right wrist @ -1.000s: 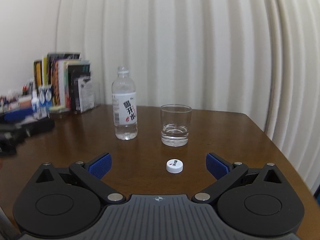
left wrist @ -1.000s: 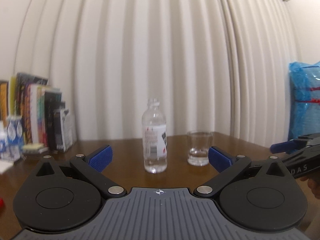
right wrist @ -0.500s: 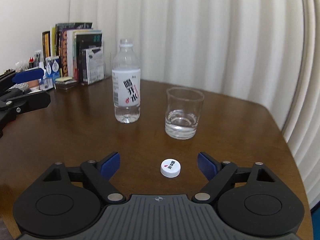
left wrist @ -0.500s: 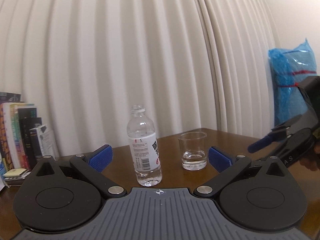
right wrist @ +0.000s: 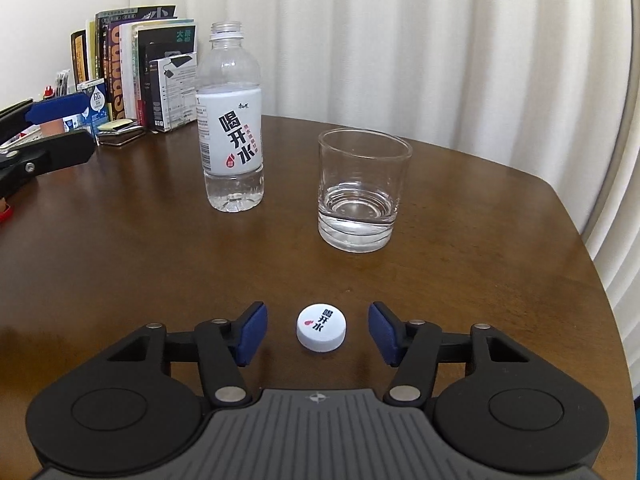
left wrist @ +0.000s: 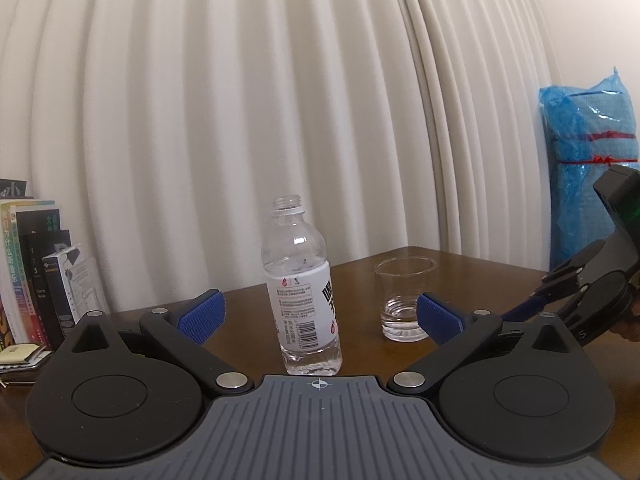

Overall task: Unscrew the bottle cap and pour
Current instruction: 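Lower the right tool over the white cap and close its fingers on it, then grasp the water bottle with the left tool while the right tool lifts the cap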

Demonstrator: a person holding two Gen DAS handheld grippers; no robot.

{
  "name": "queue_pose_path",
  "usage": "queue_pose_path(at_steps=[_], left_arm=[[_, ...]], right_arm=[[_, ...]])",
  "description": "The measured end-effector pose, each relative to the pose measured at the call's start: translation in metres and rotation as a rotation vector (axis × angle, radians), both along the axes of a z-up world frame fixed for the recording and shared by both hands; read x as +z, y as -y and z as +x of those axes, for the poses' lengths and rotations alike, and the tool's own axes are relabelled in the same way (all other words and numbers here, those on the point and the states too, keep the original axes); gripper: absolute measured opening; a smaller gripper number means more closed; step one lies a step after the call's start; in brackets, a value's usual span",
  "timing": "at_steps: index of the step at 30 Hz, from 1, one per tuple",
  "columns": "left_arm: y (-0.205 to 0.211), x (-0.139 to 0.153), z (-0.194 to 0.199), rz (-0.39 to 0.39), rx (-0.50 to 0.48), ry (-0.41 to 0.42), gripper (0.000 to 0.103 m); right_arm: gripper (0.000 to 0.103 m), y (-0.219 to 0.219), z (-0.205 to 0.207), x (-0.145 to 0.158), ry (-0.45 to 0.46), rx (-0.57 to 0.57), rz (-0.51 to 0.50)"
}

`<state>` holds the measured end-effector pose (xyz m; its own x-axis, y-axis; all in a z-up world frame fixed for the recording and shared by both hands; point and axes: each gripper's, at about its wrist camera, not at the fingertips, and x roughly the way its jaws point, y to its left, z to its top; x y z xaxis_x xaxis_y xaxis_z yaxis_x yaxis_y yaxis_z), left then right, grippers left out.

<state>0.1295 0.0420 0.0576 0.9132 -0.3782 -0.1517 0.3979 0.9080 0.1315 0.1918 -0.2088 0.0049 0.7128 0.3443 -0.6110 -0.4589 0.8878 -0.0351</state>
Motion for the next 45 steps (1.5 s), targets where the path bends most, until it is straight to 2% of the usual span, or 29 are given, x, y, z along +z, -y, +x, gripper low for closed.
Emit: queue_pose_path(at_steps=[3,8,10,14,16,24,30,38,42,45], left_arm=[[0.001,-0.001,0.005,0.002,-0.009,-0.002,0.103],[0.003,-0.003,0.012,0.008,-0.014,-0.011,0.103],[0.003,-0.004,0.014,0.004,-0.018,-0.015,0.103],[0.002,-0.005,0.020,-0.006,-0.010,-0.031,0.103],[0.002,-0.004,0.022,-0.012,-0.009,-0.037,0.103],[-0.003,0.000,0.043,-0.067,-0.034,-0.070,0.103],[-0.001,0.001,0.063,-0.046,-0.050,-0.041,0.103],[-0.005,-0.008,0.095,-0.133,-0.107,-0.124,0.103],[-0.002,-0.014,0.103,-0.147,-0.124,-0.144,0.092],[0.001,-0.018,0.106,-0.126,-0.128,-0.143,0.084]], right_arm=[[0.051,0.000,0.003,-0.001,-0.007,0.008,0.005],[0.048,-0.001,0.008,-0.004,-0.019,0.006,-0.003],[0.042,0.000,0.009,-0.005,-0.021,0.011,0.002],[0.037,-0.001,0.012,-0.008,-0.036,0.016,0.002],[0.032,-0.001,0.012,-0.008,-0.040,0.020,0.010],[0.032,-0.003,0.009,-0.001,-0.019,0.049,0.018],[0.032,-0.006,0.008,0.021,0.031,0.062,0.034],[0.032,-0.014,0.007,0.044,0.073,0.104,0.059],[0.032,-0.019,0.011,0.058,0.103,0.122,0.063],[0.032,-0.022,0.018,0.068,0.123,0.128,0.071]])
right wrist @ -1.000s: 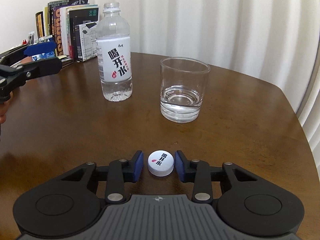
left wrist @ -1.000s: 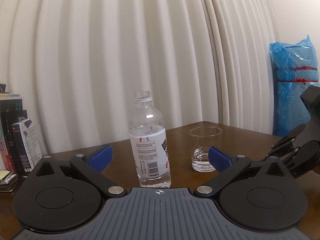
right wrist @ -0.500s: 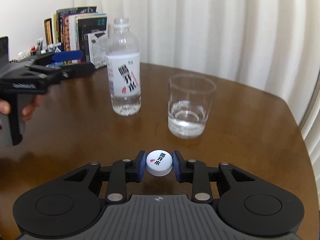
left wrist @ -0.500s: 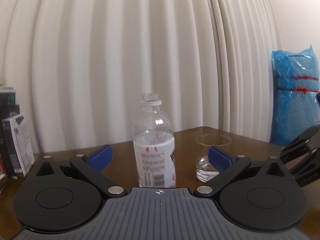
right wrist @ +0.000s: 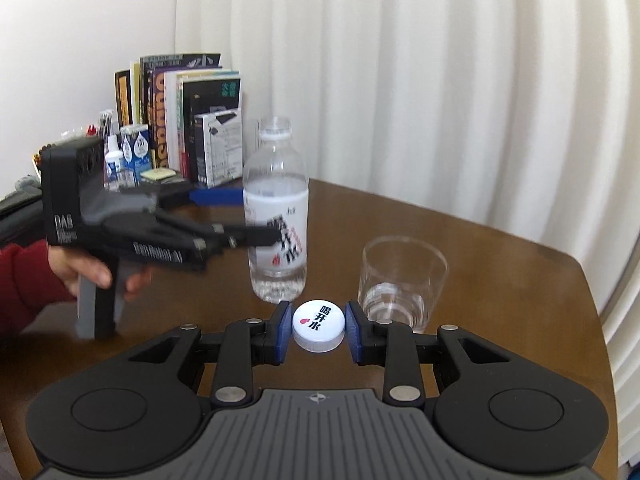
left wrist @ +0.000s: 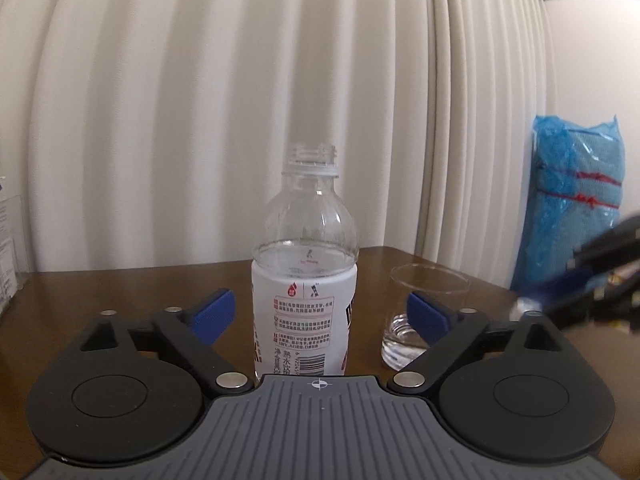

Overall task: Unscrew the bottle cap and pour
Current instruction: 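Grasp the water bottle with the left tool while the right tool lifts the cap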

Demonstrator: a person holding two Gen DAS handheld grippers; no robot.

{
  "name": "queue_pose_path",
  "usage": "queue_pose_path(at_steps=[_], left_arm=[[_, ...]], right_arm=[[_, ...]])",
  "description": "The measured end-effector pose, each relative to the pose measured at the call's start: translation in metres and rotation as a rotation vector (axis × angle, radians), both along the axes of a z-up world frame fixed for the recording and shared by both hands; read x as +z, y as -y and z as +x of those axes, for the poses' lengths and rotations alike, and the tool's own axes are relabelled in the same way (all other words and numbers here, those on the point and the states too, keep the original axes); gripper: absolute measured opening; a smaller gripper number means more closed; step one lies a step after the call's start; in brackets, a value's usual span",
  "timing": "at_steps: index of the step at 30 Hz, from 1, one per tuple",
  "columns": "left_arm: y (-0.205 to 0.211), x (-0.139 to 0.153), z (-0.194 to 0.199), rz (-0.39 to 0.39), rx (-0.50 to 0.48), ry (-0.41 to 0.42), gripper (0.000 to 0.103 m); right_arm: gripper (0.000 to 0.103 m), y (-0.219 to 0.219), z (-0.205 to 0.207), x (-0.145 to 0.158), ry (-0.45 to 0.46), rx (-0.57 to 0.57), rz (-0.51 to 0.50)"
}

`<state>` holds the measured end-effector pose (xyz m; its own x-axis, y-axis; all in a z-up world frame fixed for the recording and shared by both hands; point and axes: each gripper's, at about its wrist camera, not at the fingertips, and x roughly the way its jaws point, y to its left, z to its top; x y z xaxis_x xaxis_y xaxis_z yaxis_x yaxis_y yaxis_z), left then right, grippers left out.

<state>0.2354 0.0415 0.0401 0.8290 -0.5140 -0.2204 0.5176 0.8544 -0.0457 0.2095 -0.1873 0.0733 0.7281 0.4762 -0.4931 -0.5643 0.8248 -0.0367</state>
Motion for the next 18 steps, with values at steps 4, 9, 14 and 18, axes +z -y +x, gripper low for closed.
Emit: queue_pose_path(at_steps=[4,9,14,18], left_arm=[[0.001,-0.001,0.006,-0.013,0.003,-0.011,0.081],[0.000,0.000,0.011,-0.019,0.001,-0.034,0.079],[0.001,-0.002,0.014,-0.011,0.003,-0.057,0.071],[-0.001,-0.003,0.017,0.005,0.013,-0.066,0.059]], right_arm=[[0.032,-0.005,0.010,0.014,0.031,0.016,0.013],[0.032,-0.017,0.024,0.033,0.064,0.061,0.010],[0.032,-0.037,0.040,0.053,0.105,0.111,0.002],[0.032,-0.049,0.051,0.064,0.125,0.136,-0.003]])
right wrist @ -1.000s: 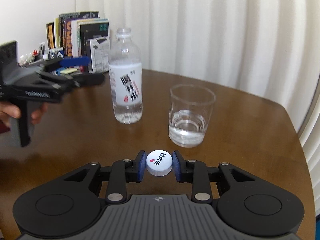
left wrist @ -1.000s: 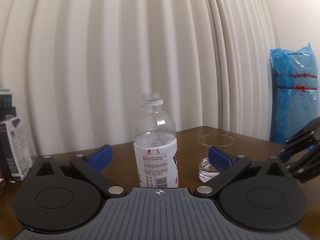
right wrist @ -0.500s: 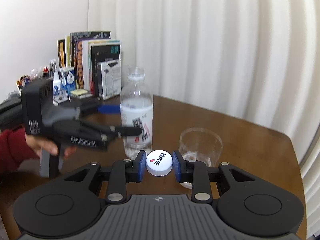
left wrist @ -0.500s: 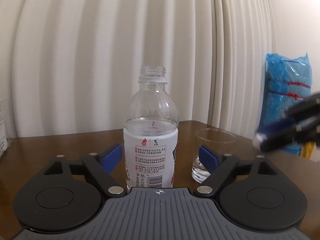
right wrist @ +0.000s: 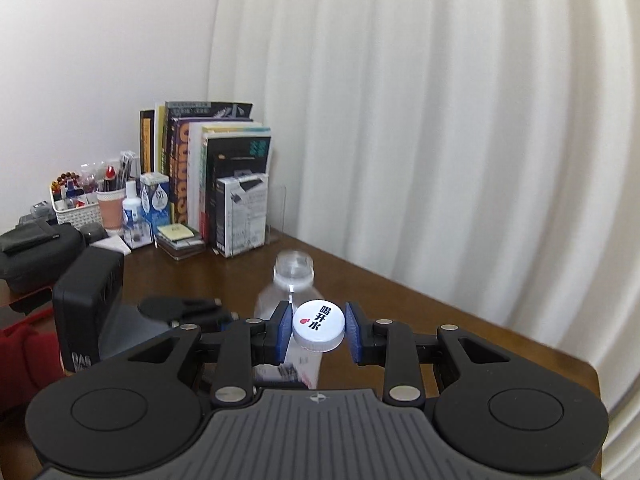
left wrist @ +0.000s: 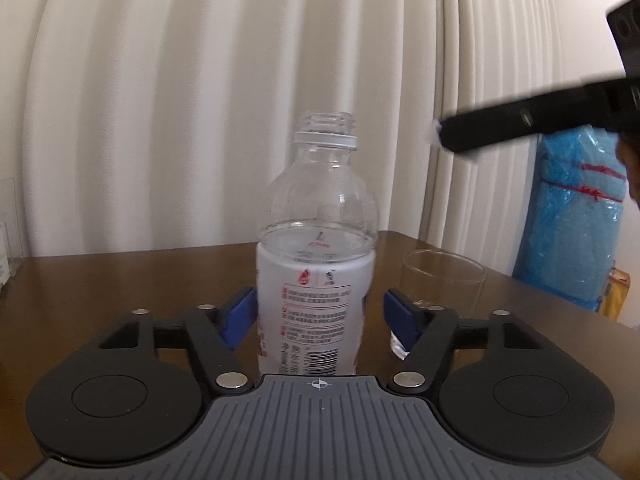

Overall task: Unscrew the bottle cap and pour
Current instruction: 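Grasp the water bottle with the left tool while the right tool lifts the cap, then place the held cap onto the bottle mouth with the right tool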

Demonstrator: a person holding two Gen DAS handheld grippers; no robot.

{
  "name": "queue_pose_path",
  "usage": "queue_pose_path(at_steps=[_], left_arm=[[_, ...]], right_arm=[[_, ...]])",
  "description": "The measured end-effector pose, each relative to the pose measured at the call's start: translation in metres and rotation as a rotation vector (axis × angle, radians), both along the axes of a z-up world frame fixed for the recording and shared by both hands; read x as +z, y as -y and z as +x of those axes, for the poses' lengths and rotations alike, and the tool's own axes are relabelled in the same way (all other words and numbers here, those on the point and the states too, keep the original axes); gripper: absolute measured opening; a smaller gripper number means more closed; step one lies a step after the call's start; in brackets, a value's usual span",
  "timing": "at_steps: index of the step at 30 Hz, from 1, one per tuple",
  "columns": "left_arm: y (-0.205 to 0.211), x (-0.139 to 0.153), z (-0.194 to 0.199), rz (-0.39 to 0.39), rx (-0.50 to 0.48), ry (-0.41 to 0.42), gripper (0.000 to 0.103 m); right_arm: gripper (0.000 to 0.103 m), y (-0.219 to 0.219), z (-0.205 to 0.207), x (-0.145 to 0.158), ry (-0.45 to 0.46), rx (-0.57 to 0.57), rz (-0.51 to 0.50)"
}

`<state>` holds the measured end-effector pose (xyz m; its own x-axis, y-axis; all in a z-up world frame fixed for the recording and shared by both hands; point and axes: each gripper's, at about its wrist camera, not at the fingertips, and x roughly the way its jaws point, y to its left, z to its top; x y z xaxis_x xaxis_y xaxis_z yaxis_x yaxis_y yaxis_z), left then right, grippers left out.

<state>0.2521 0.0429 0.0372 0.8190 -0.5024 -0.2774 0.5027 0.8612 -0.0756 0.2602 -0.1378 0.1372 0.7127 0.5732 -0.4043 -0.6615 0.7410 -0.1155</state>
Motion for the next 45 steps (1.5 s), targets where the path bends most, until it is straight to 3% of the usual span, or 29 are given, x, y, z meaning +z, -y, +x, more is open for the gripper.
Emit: queue_pose_path(at_steps=[21,35,45], left_arm=[[0.006,-0.001,-0.006,0.009,-0.005,0.004,0.059],[0.003,-0.003,-0.004,0.009,-0.011,0.005,0.059],[-0.007,-0.002,0.008,0.008,-0.033,0.002,0.059]], right_arm=[[0.032,-0.029,0.046,0.016,-0.092,0.098,-0.022],[0.032,-0.039,0.048,0.014,-0.098,0.121,-0.056],[0.032,-0.035,0.049,0.011,-0.103,0.124,-0.024]])
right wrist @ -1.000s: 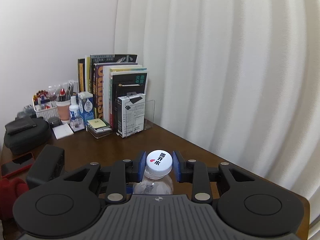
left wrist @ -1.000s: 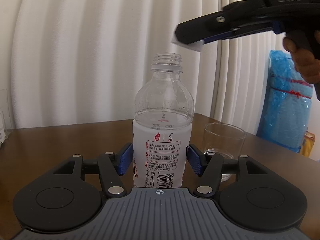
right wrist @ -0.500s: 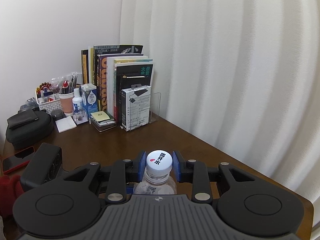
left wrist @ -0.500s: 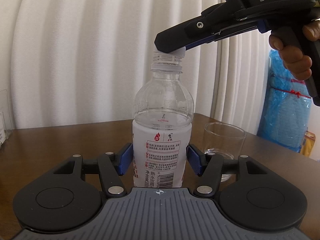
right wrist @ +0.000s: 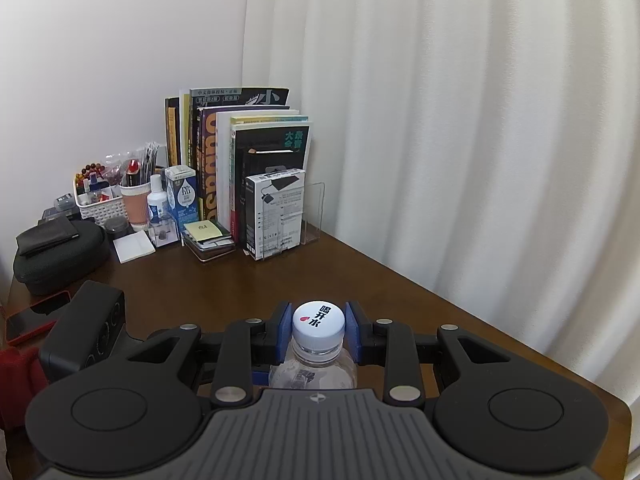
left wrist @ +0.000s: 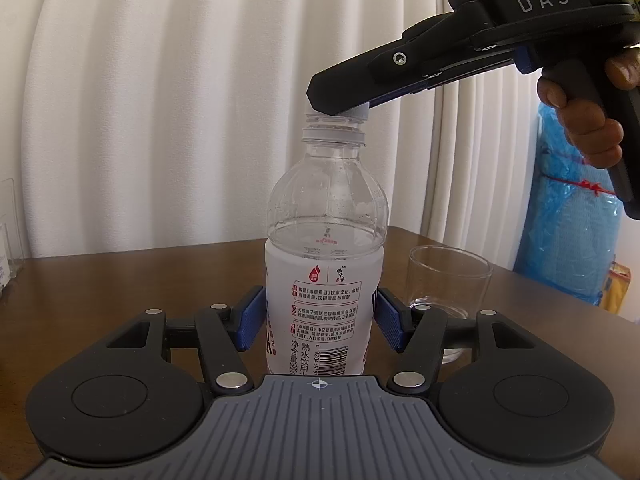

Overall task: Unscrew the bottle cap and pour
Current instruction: 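Place the held cap onto the bottle mouth with the right tool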

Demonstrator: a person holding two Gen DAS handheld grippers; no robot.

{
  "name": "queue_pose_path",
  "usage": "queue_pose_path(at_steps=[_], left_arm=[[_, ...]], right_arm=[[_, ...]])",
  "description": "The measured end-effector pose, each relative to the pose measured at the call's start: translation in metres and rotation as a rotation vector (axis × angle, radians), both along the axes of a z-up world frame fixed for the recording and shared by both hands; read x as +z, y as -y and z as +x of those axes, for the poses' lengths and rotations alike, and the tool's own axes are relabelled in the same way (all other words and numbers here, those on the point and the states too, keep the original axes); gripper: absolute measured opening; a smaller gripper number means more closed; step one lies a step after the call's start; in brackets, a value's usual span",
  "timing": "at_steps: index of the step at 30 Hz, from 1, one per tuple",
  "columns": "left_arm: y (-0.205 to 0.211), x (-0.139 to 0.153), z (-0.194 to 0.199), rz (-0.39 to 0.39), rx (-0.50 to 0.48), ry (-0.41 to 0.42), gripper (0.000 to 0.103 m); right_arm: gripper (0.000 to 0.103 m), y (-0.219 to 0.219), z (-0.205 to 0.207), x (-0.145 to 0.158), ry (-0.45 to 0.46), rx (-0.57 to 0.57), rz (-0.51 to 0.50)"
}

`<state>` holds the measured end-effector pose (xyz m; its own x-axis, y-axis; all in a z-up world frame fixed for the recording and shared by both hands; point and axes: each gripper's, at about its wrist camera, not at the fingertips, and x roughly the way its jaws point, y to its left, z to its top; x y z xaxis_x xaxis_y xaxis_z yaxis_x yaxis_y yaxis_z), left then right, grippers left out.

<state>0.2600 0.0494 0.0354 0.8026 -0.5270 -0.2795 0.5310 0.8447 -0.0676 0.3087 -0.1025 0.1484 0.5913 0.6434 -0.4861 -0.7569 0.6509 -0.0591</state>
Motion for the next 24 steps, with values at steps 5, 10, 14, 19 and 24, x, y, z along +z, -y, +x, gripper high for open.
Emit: queue_pose_path(at_steps=[5,10,14,19,24], left_arm=[[0.0027,0.0008,-0.0010,0.005,-0.001,0.003,0.059],[0.0048,0.0006,-0.0010,0.003,-0.001,0.003,0.059],[0.0054,0.0012,-0.0004,0.001,-0.001,0.002,0.059],[0.0019,0.0005,-0.0003,0.000,-0.002,0.002,0.059],[0.0004,-0.0002,-0.0003,-0.001,-0.003,0.003,0.059]], right_arm=[[0.032,0.0042,0.0000,-0.0001,-0.004,-0.001,0.025],[0.032,0.0044,-0.0005,0.0000,0.007,0.002,0.029],[0.032,0.0018,-0.0003,-0.0003,0.012,0.007,0.018],[0.032,0.0007,-0.0003,-0.0012,0.012,0.005,0.018],[0.032,0.0012,-0.0008,-0.0012,0.012,0.002,0.024]])
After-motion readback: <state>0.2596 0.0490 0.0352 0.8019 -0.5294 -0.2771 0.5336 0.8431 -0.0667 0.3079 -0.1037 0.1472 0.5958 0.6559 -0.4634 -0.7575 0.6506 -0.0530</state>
